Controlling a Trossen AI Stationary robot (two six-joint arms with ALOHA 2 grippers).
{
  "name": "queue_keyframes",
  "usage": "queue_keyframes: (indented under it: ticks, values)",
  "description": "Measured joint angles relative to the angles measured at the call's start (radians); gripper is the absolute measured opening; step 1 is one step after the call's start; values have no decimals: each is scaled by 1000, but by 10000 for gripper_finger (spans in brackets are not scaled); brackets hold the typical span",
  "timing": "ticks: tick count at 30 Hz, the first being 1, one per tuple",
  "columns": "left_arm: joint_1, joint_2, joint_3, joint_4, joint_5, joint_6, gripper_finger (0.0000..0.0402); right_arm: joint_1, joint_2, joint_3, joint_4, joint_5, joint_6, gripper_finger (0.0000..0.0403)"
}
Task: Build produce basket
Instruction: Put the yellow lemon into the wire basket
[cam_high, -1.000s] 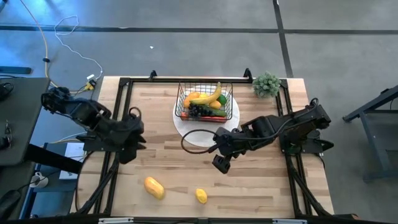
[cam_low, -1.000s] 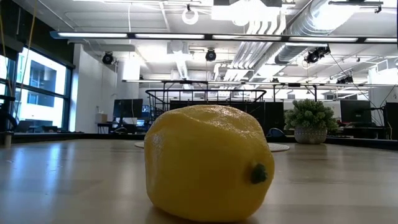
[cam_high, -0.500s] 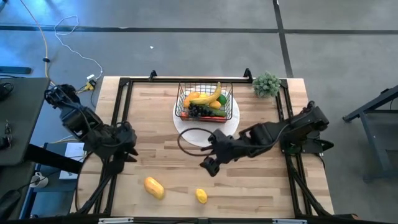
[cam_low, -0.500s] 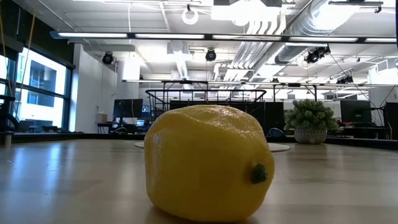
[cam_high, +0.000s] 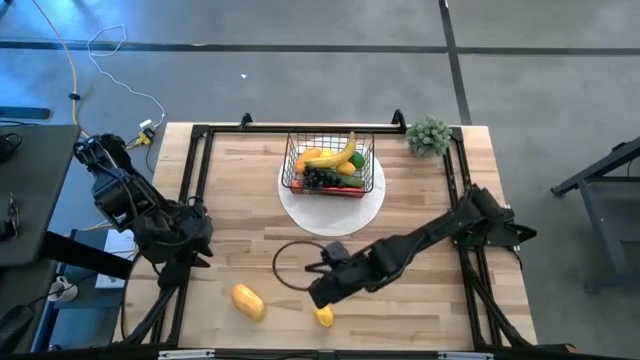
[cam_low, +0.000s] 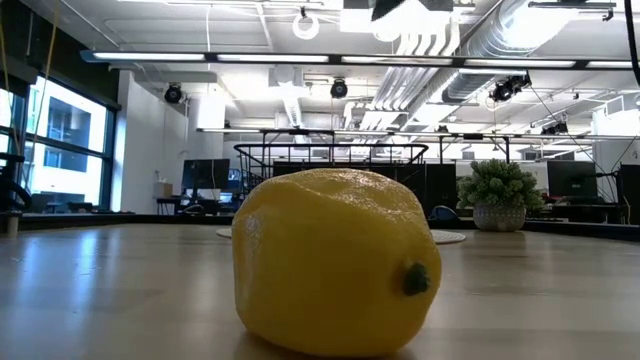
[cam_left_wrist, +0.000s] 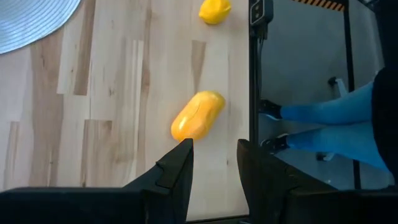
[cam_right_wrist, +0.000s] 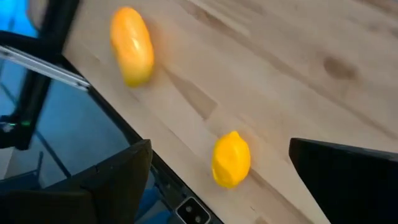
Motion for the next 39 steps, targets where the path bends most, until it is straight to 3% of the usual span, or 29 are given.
queue_keyframes:
  ticks: [16,32,39]
  values:
    - [0,0,0,-21,-3,-3,113,74,188,0,125,-22,41,362]
    - [0,0,0,-20,-3,-2,113,92,293,0,175,-28,60,362]
    - [0,0,0,-20,-3,-2,113,92,333,0,217,-79,64,347]
